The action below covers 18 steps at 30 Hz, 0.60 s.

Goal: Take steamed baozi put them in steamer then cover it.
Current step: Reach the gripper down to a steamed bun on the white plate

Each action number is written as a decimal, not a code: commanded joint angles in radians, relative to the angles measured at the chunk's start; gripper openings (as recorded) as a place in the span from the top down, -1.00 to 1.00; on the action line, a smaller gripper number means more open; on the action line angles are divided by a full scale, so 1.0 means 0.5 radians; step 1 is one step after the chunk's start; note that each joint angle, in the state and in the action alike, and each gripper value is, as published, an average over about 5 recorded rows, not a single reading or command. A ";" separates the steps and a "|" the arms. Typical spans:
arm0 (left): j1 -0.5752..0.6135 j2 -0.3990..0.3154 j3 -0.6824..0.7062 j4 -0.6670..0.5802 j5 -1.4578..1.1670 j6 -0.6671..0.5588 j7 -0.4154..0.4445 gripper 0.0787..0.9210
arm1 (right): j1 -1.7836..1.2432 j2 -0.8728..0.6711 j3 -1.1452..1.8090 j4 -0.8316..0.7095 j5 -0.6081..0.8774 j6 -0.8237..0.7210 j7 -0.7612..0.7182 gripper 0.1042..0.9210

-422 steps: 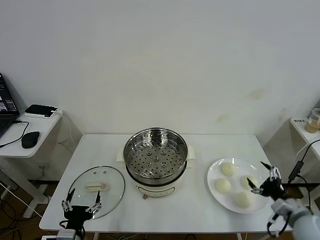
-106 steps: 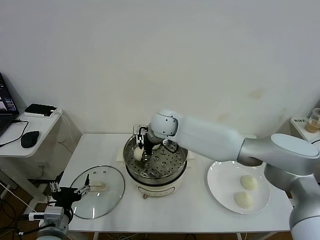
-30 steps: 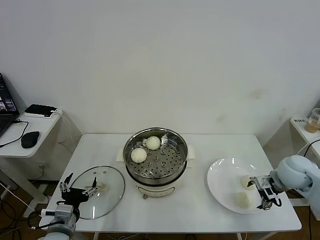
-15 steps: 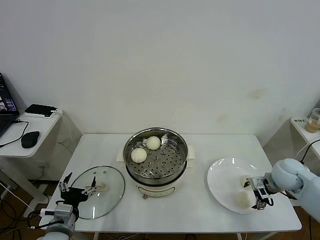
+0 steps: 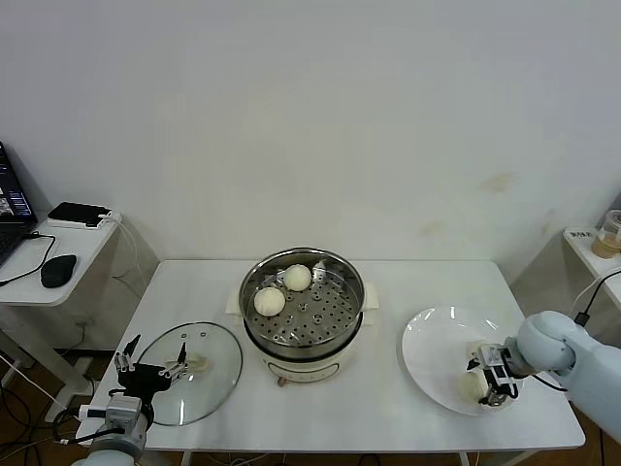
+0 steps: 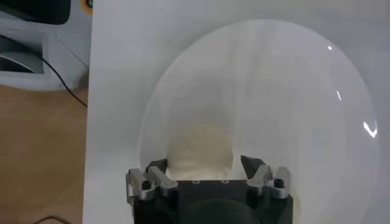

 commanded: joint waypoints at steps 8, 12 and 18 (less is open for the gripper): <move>0.006 -0.004 -0.008 -0.006 -0.001 -0.001 -0.001 -0.77 | 0.073 0.012 -0.016 -0.024 0.028 -0.005 -0.053 -0.15; 0.008 0.000 -0.015 -0.015 -0.003 -0.001 0.000 -0.77 | 0.180 -0.036 -0.013 0.009 0.073 0.007 -0.127 -0.12; 0.011 0.002 -0.016 -0.026 -0.006 -0.001 0.001 -0.77 | 0.597 -0.093 -0.132 0.042 0.256 -0.009 -0.182 -0.15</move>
